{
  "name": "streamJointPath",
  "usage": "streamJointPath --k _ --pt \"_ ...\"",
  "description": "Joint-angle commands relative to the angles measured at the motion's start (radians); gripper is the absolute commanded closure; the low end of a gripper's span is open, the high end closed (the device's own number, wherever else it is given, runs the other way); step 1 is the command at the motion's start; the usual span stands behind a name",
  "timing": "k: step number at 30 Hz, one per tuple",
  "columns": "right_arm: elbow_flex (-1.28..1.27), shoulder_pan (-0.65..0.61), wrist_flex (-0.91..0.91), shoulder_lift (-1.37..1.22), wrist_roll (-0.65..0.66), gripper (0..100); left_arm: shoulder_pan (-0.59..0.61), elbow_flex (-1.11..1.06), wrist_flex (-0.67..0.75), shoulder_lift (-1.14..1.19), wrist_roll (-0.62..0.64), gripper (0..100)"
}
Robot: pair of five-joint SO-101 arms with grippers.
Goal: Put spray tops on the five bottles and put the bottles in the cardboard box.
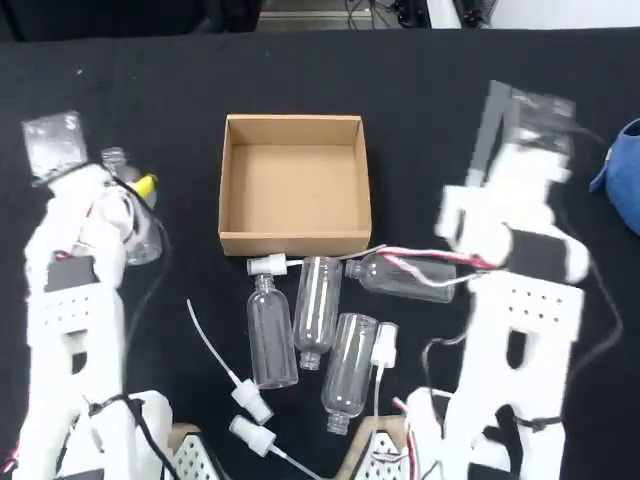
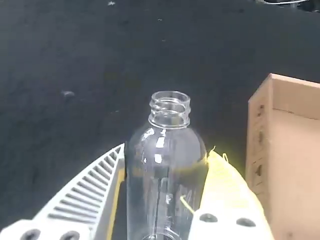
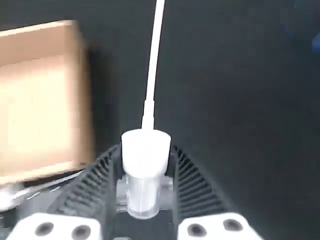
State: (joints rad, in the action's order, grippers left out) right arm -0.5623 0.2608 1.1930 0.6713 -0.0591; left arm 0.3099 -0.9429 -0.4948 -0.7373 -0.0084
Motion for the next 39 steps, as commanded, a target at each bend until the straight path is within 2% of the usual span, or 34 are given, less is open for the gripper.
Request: streamJointPath --k 1,8,13,18,23,27,29,31,37,39 --pt "-0.079 0.201 -0.137 0.001 0.008 98.7 -0.038 -0.087 0.181 -0.058 0.009 97" --pt "-0.137 0.333 -0.273 -0.171 -0.014 98.7 -0.033 -0.249 0.382 -0.066 0.031 97" --pt "-0.134 0.333 -0.279 -0.263 -0.158 98.6 0.002 -0.249 0.397 -0.066 0.149 97" --pt "-0.099 0.341 -0.272 -0.329 -0.316 97.8 0.025 -0.269 0.400 -0.066 0.180 97" --pt "-0.070 0.324 -0.163 -0.357 -0.512 83.1 0.019 -0.272 0.400 -0.066 0.180 97" --pt "0.030 0.305 -0.055 -0.358 -0.555 74.5 0.021 -0.271 0.400 -0.066 0.180 97" --pt "0.094 0.307 -0.005 -0.364 -0.489 73.3 0.021 -0.274 0.400 -0.066 0.180 97" --pt "0.150 0.313 0.035 -0.364 -0.313 73.3 0.021 -0.277 0.400 -0.066 0.180 97" --pt "0.176 0.338 0.077 -0.366 0.577 73.3 0.025 -0.274 0.400 -0.066 0.180 97" --pt "0.166 0.334 0.097 -0.366 0.812 73.0 0.021 -0.278 0.400 -0.066 0.180 97"
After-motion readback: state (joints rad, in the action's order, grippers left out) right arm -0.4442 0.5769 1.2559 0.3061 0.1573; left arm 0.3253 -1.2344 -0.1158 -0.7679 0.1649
